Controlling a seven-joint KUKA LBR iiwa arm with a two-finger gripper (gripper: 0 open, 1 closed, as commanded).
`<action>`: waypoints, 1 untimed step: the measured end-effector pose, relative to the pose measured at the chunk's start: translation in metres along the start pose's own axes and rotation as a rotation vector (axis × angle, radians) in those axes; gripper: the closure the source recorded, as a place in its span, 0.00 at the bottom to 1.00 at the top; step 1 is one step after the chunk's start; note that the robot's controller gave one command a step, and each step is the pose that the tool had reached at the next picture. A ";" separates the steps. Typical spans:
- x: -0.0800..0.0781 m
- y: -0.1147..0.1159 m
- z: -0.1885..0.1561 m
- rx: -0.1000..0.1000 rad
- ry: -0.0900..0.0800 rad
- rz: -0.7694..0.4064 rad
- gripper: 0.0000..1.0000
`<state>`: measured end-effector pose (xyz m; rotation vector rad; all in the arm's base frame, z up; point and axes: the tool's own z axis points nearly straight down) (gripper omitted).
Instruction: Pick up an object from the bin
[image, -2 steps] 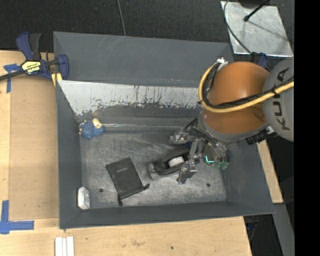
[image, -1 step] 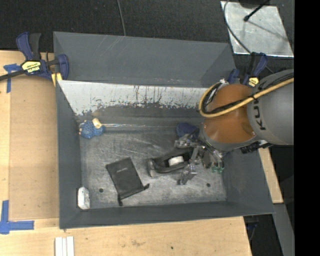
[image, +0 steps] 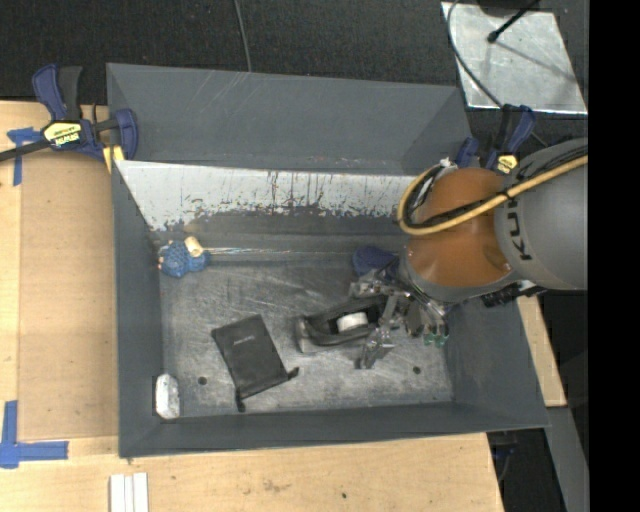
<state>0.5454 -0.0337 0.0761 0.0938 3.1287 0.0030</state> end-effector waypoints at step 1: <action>-0.039 -0.002 -0.156 0.003 0.005 -0.067 1.00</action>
Offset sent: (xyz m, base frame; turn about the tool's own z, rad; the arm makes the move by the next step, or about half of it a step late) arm 0.0354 -0.0036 0.1545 -0.0674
